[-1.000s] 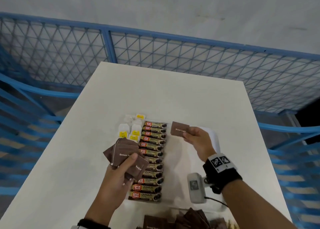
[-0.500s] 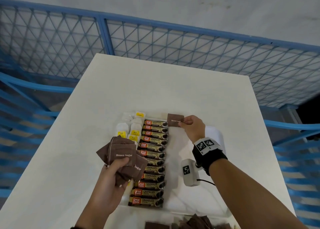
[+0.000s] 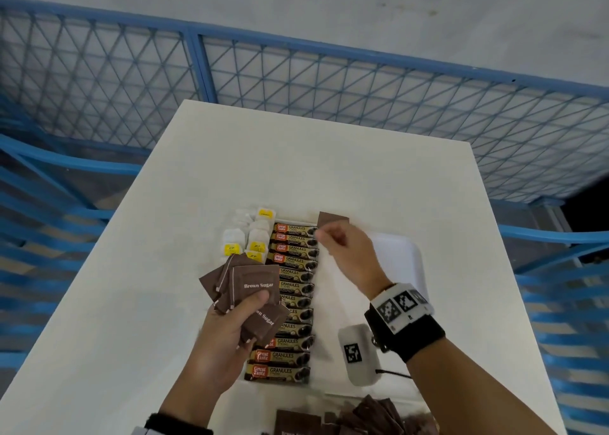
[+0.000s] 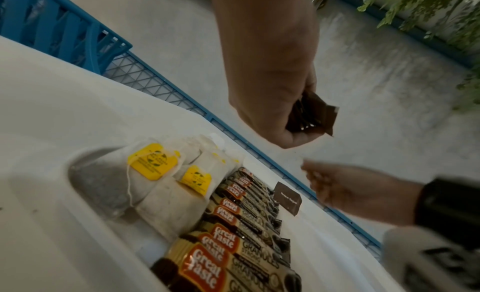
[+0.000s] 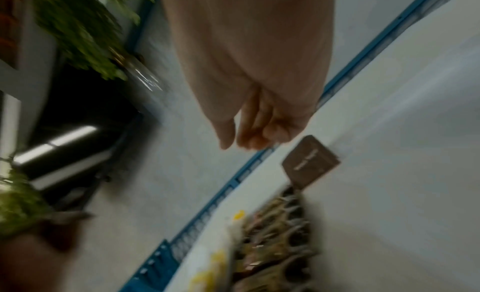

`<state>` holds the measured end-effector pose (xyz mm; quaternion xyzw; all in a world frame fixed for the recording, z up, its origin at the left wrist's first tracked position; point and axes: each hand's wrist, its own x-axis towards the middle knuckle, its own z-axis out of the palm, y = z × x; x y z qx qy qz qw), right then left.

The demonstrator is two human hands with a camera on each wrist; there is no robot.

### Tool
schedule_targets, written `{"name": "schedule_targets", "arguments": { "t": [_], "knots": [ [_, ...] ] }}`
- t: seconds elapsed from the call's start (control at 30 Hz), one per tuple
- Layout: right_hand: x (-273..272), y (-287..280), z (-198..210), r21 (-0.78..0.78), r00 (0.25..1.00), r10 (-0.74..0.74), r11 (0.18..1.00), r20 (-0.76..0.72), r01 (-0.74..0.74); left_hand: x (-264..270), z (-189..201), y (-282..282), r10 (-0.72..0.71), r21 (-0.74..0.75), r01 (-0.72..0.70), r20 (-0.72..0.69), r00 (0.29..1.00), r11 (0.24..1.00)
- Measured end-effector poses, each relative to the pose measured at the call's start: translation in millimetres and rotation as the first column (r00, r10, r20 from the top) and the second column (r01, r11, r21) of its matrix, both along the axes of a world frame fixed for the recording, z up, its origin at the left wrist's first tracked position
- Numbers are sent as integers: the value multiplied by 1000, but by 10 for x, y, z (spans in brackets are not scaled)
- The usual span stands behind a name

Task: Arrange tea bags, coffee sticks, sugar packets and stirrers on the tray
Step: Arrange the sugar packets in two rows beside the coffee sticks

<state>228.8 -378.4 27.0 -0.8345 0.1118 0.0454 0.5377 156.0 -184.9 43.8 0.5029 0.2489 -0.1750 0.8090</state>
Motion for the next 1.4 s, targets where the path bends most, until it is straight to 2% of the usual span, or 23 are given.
{"name": "schedule_targets", "arguments": {
  "t": [0.07, 0.1, 0.17, 0.3, 0.47, 0.53, 0.63, 0.8, 0.9, 1.03, 1.1, 1.4],
  "knots": [
    [-200, 142, 206, 104, 963, 258, 963, -76, -249, -28, 38, -32, -26, 12, 26, 12, 1000, 1000],
    [-291, 204, 283, 187, 930, 352, 926, -107, -329, -42, 53, -46, -41, 14, 40, 21, 999, 999],
    [-425, 278, 339, 322, 884, 447, 864, -135, -387, -70, 81, -66, -72, 17, 71, 34, 997, 997],
    [-526, 289, 287, 429, 910, 392, 851, -136, -302, -128, 112, -71, -92, -6, 92, 29, 995, 996],
    [-557, 203, 270, 538, 921, 361, 811, -150, -230, -177, 55, -51, 5, -45, -9, -100, 995, 999],
    [-535, 110, 254, 592, 942, 302, 790, -147, -161, -183, 51, -38, 35, -62, -43, -127, 991, 997],
    [-428, -130, 159, 618, 977, 136, 786, -162, -7, -178, 68, -2, 33, -55, -39, -110, 993, 998],
    [-164, -620, -140, 523, 958, -221, 803, -184, 286, -181, 47, 70, 6, -42, -8, -45, 999, 999],
    [-18, -800, -293, 395, 924, -344, 835, -168, 383, -182, 7, 74, -1, -47, 0, -17, 1000, 999],
    [127, -916, -466, 117, 911, -382, 909, -154, 401, -181, -53, 48, -3, -24, 3, -6, 1000, 1000],
    [169, -937, -532, 25, 911, -383, 920, -150, 391, -178, -87, 42, -4, -20, 4, -1, 1000, 1000],
    [221, -895, -622, -71, 914, -387, 922, -122, 380, -163, -138, 13, -1, 6, 1, 16, 1000, 1000]
  ]
}}
